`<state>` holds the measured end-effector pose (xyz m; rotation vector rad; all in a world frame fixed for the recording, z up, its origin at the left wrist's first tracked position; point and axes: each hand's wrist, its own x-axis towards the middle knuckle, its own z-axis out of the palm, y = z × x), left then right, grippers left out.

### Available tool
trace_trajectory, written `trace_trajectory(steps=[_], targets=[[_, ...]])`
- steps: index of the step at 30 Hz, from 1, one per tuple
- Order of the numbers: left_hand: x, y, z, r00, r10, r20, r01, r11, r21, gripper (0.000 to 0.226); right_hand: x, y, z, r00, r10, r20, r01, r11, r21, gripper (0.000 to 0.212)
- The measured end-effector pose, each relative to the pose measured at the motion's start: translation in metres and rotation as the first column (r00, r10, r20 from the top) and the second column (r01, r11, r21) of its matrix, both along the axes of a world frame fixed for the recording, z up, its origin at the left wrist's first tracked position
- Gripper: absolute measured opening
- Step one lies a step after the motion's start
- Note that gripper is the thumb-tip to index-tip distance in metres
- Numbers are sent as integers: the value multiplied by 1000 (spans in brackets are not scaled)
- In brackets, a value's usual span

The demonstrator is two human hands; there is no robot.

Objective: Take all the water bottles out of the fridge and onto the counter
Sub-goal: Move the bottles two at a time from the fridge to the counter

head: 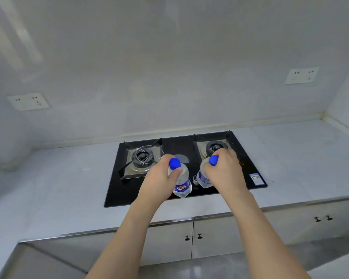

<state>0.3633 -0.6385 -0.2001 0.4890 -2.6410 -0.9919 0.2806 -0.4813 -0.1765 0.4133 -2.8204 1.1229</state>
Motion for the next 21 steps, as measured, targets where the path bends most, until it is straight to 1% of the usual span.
trace_trajectory(steps=[2, 6, 9, 12, 17, 21], targets=[[14, -33, 3, 1000, 24, -11, -24, 1000, 3, 28, 9, -35, 2, 999, 36, -5, -36, 999, -1, 17], [37, -87, 8, 996, 74, -46, -73, 997, 12, 21, 25, -90, 3, 997, 81, -7, -81, 997, -10, 14], [52, -123, 9, 992, 111, -54, -110, 994, 23, 24, 36, -126, 2, 994, 107, -12, -108, 994, -9, 16], [63, -154, 6, 988, 150, -40, -148, 988, 51, 30, 43, -157, 0, 989, 145, -5, -145, 989, 0, 18], [65, -192, -12, 977, 213, -3, -213, 975, 71, 26, 37, -200, -6, 980, 200, 17, -200, 979, 34, 23], [57, -216, -17, 967, 254, 15, -255, 963, 84, 27, 20, -231, -7, 969, 247, 17, -248, 968, 44, 24]])
